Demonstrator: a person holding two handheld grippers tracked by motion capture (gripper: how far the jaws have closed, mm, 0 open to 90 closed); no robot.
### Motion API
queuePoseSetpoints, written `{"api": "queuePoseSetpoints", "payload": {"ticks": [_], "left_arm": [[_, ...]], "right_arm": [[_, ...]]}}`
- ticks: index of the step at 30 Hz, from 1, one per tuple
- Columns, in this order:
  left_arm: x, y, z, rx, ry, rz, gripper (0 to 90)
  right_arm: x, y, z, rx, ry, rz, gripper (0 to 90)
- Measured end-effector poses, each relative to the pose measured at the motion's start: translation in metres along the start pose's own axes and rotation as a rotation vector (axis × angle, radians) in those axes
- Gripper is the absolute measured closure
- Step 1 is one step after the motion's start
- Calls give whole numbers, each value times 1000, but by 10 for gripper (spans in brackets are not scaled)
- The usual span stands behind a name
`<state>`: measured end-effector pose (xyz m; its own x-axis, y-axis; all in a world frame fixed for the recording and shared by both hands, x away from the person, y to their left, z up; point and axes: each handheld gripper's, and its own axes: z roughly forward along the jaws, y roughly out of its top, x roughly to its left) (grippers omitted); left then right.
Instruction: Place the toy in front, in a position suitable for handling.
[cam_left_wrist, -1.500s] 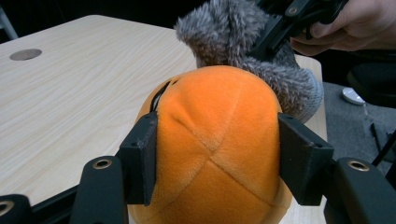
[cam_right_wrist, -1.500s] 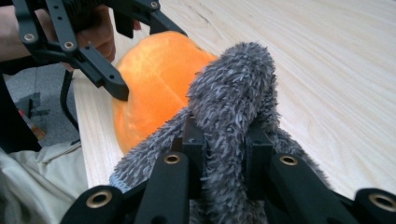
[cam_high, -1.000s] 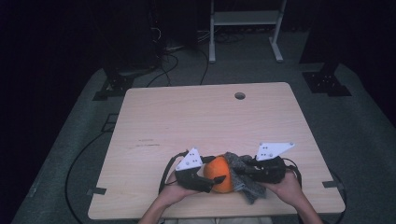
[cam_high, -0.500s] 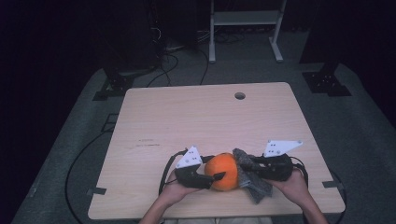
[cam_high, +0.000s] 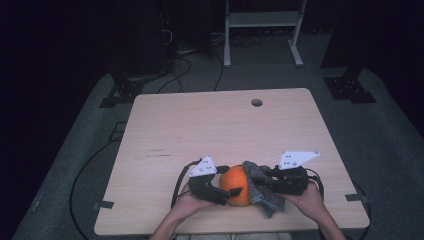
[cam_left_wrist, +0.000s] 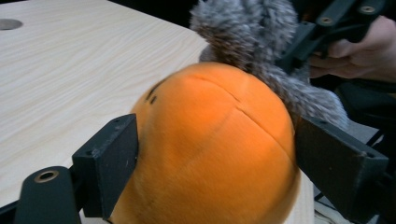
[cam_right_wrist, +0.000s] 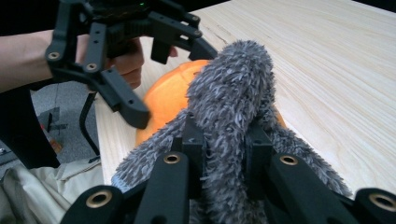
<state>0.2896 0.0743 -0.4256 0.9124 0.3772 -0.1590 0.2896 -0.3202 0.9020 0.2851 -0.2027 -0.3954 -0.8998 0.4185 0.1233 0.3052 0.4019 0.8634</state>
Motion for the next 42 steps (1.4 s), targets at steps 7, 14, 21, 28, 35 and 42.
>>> {"api": "queuePoseSetpoints", "payload": {"ticks": [7, 14, 21, 28, 35, 42], "left_arm": [[-5, 0, -2, 6, -22, 51, 188], [-8, -6, 8, -7, 86, 54, 316], [-7, 2, -4, -7, 80, 42, 414], [-13, 5, -3, 9, 101, 76, 410], [-7, 2, 2, 22, 64, 67, 186], [-10, -2, 8, -4, 120, 69, 352]], "right_arm": [[-8, -5, -4, 0, -28, 30, 748], [5, 7, -5, -17, -52, -16, 751], [0, 3, -4, -5, -56, -7, 753], [8, 11, -6, -29, -55, -36, 752], [-2, 1, -2, 8, -39, -8, 752], [9, 12, -6, -24, -24, -44, 757]]}}
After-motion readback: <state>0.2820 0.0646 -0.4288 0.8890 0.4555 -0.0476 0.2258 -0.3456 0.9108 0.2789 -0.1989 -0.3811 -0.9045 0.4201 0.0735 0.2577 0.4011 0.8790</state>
